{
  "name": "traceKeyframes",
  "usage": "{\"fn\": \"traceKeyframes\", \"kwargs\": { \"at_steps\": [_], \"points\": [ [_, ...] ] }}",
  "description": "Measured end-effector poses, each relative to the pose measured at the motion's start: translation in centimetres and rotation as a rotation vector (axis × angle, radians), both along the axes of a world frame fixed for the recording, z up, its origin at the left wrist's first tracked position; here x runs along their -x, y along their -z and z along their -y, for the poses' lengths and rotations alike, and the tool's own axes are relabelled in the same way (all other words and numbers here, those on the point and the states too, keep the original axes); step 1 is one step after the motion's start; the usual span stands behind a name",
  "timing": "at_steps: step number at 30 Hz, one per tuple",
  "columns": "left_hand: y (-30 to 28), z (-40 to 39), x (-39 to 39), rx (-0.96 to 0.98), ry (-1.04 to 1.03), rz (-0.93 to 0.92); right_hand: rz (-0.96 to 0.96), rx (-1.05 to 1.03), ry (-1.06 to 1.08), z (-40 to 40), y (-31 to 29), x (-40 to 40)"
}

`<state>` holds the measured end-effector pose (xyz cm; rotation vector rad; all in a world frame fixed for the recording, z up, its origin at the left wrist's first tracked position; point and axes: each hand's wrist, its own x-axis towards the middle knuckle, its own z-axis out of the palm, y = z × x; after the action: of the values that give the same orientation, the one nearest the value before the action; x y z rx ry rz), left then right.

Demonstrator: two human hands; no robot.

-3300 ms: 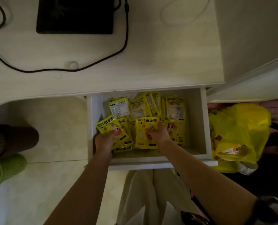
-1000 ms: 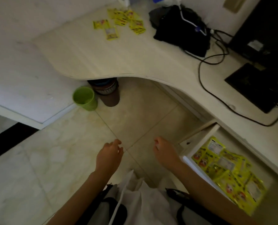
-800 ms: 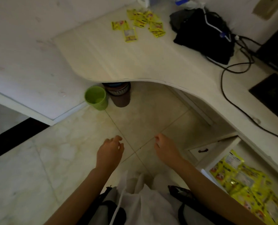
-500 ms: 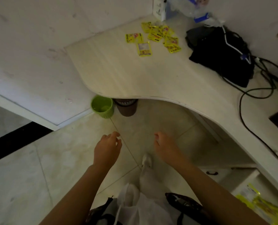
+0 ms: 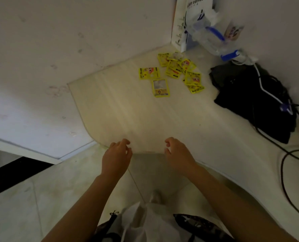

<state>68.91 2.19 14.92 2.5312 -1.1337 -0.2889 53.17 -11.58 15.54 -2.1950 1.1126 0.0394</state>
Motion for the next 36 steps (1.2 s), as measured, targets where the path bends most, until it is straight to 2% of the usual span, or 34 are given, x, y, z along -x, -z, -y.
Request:
{"fn": "traceKeyframes", "kwargs": {
  "at_steps": [10, 20, 30, 36],
  "points": [
    [0.5, 9.4, -8.4, -0.045, 0.037, -0.055, 0.004, -0.009, 0.064, 9.4, -0.6, -6.8],
    [1.1, 18.8, -17.7, -0.123, 0.179, -0.067, -0.012, -0.057, 0.222, 16.5, -0.1, -13.1],
    [1.5, 29.1, -21.8, -0.221, 0.304, -0.054, -0.047, -0.146, 0.302, 23.5, 1.2, -17.1],
    [1.8, 35.5, -22.8, -0.275, 0.309, -0.059, -0.107, -0.223, 0.342, 27.0, 2.5, -19.9]
  ]
}}
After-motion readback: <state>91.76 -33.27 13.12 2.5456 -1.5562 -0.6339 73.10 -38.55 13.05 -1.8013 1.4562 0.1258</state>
